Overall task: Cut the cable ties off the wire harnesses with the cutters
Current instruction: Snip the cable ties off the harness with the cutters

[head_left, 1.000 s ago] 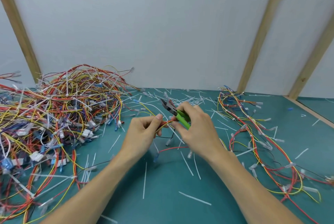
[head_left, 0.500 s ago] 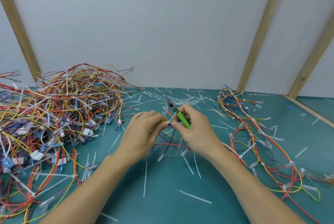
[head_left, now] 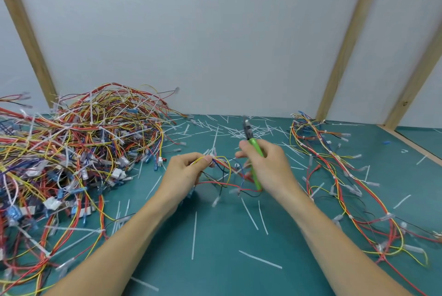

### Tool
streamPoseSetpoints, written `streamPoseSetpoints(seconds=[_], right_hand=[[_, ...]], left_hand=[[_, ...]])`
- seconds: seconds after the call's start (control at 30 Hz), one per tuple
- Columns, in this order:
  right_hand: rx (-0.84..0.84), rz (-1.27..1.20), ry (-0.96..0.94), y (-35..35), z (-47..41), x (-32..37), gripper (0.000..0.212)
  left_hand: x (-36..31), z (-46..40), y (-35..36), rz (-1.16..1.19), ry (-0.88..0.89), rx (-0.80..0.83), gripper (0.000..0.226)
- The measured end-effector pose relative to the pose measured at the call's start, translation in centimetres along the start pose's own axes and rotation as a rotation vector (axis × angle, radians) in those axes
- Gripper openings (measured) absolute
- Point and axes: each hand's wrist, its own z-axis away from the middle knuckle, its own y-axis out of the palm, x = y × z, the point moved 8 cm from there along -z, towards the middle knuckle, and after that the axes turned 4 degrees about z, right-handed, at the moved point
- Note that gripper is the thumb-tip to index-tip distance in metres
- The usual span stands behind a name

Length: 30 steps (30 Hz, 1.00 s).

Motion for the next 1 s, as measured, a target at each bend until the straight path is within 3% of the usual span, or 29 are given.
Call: streamPoseSetpoints(seconds=[0.07,0.1,0.23,0.3,0.4,0.47,0.57,0.67,0.83,1.0], right_hand=[[-0.076,0.119,-0.143,-1.3,0.0,1.4,0.027],[-0.063,0.066,-0.156,-1.5,0.1,1.6,0.028],[-0.031,-0.516,-0.037,-2.0,-0.3,1.6,0.038],[-0.105,-0.634,-0.078,-3.2,-0.4,2.2,0.037],[-0.169,-0.271,-0.326,-4.2,0.2,4.0,0.029],[-0.072,-0.008,-0.450,-2.8,0.7,4.6,0.036],[0.066,0.279,-0.433,-0.8,0.7,3.7,0.039],[0.075,0.576,-0.409,-0.4,0.5,2.1,0.036],[-0.028,0.503,-0.402,-1.9,-0.1,2.0,0.033],[-0.024,0.544,-0.404,-2.6,-0.1,2.2,0.036]], left_hand=[[-0.3,0.1,0.3,-0.058,0.050,0.004,0.030],[-0.4,0.1,0.5,-0.076,0.070,0.007,0.030],[-1.1,0.3,0.8,-0.139,0.153,0.024,0.027],[-1.3,0.5,1.0,-0.154,0.189,0.049,0.026],[-1.4,0.8,1.3,-0.167,0.218,0.050,0.023],[-1.3,0.8,0.8,-0.128,0.207,0.001,0.020],[-1.4,0.4,-0.2,-0.102,0.198,-0.069,0.021],[-1.9,0.2,-0.4,-0.170,0.233,-0.094,0.021],[-2.5,0.6,-0.1,-0.219,0.307,-0.097,0.022],[-2.4,0.5,-0.3,-0.258,0.311,-0.097,0.023]])
